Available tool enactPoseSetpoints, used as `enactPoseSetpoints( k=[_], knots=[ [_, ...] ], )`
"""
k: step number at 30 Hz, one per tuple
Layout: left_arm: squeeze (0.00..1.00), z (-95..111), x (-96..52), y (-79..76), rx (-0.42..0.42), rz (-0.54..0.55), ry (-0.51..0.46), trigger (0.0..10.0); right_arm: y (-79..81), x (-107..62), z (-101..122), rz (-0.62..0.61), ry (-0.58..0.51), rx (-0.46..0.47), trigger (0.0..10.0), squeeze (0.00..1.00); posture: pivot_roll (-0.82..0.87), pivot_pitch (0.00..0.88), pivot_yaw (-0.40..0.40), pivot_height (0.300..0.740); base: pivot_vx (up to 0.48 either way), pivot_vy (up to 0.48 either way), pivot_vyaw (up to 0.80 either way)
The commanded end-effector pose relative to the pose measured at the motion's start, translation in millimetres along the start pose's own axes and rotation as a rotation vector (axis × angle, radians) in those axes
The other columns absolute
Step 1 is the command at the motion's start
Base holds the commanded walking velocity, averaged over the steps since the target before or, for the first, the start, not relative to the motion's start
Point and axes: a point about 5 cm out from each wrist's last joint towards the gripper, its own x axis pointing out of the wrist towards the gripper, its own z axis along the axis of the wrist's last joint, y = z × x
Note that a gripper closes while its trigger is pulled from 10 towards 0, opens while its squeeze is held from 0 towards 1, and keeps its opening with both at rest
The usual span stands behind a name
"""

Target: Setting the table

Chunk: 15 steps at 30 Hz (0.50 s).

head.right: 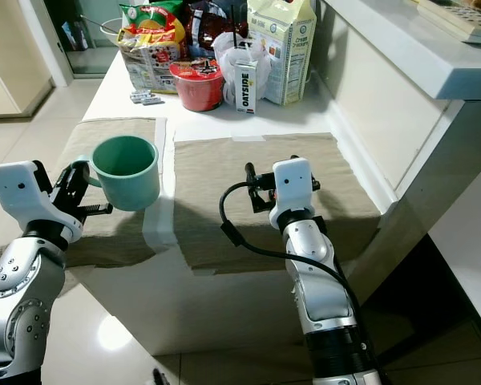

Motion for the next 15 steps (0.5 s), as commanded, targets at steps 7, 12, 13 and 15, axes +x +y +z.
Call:
enactPoseSetpoints(
  k=[7,12,13,15],
  knots=[
    [0.00,2.3,4.9,-3.6,0.016,-0.008,-0.020,0.0,-2.2,2.6,-3.8,-0.004,0.030,0.010,10.0,0.00,-0.09,0.013,0.035,0.740,0.000,0.000,0.00],
    [0.00,2.1,5.3,-4.5,0.016,-0.013,-0.020,0.0,-0.5,2.4,-4.8,0.005,0.035,0.008,10.0,0.00,-0.09,0.015,0.034,0.740,0.000,0.000,0.00],
    [0.00,2.1,5.3,-4.7,0.016,-0.013,-0.020,0.0,-0.3,2.4,-4.9,0.007,0.035,0.007,10.0,0.00,-0.09,0.015,0.033,0.740,0.000,0.000,0.00],
    [0.00,2.0,5.5,-5.0,0.016,-0.014,-0.023,0.0,-0.2,2.8,-5.3,0.010,0.036,0.004,10.0,0.00,-0.09,0.015,0.033,0.740,0.000,0.000,0.00]
  ],
)
